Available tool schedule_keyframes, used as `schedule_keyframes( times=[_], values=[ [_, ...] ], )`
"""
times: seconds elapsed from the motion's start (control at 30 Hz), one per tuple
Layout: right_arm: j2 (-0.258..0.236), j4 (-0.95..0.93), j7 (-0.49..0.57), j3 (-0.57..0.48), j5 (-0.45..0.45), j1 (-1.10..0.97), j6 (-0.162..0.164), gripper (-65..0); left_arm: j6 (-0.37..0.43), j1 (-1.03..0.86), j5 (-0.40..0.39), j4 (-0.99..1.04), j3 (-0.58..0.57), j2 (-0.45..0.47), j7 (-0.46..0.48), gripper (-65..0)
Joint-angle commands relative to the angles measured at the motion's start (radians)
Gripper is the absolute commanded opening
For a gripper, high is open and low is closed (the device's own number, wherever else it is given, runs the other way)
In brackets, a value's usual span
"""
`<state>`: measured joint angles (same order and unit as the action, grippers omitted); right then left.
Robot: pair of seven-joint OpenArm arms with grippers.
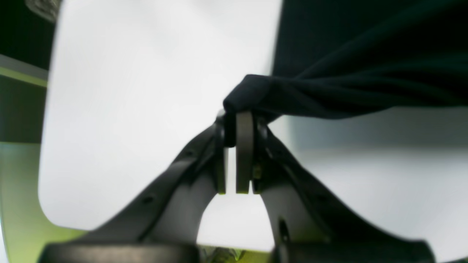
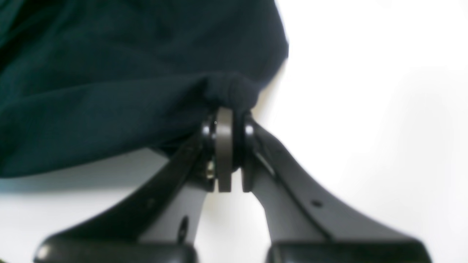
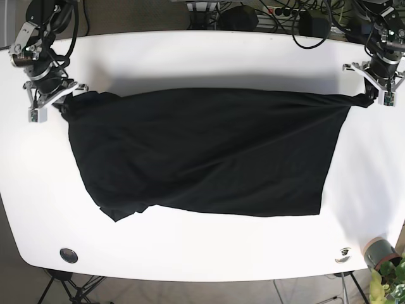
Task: Fold the T-shirt properly
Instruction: 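Hold the shirt up with both grippers and lay it flat, then drag the shirt with both grippers to spread it flat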
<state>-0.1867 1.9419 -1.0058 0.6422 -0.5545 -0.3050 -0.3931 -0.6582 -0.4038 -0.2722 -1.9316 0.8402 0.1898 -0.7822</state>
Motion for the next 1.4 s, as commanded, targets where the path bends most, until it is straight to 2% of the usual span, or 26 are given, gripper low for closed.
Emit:
schedule_keyframes(
  times=[0.0, 0.07, 0.2, 0.33, 1.37],
  values=[
    [-0.007, 0.012, 0.026, 0.006, -0.011, -0.016, 0.0, -62.9, -0.015, -0.014, 0.018, -0.013, 0.024, 0.015, 0.027, -65.0],
    [-0.006, -0.002, 0.026, 0.006, -0.016, -0.033, 0.0, -62.9, -0.04, -0.014, 0.055, -0.012, 0.046, 0.01, 0.027, -65.0],
    [-0.006, -0.005, 0.026, 0.006, -0.017, -0.07, 0.0, -62.9, -0.04, -0.016, 0.116, 0.019, 0.097, 0.01, 0.027, -65.0],
    [-0.004, -0.011, 0.026, 0.006, -0.014, -0.089, 0.0, -62.9, -0.04, -0.013, 0.143, 0.064, 0.143, 0.015, 0.027, -65.0],
    [-0.001, -0.034, 0.028, -0.003, -0.014, -0.198, -0.002, -62.9, -0.04, -0.07, 0.144, 0.087, 0.159, 0.017, 0.066, -65.0]
  ],
)
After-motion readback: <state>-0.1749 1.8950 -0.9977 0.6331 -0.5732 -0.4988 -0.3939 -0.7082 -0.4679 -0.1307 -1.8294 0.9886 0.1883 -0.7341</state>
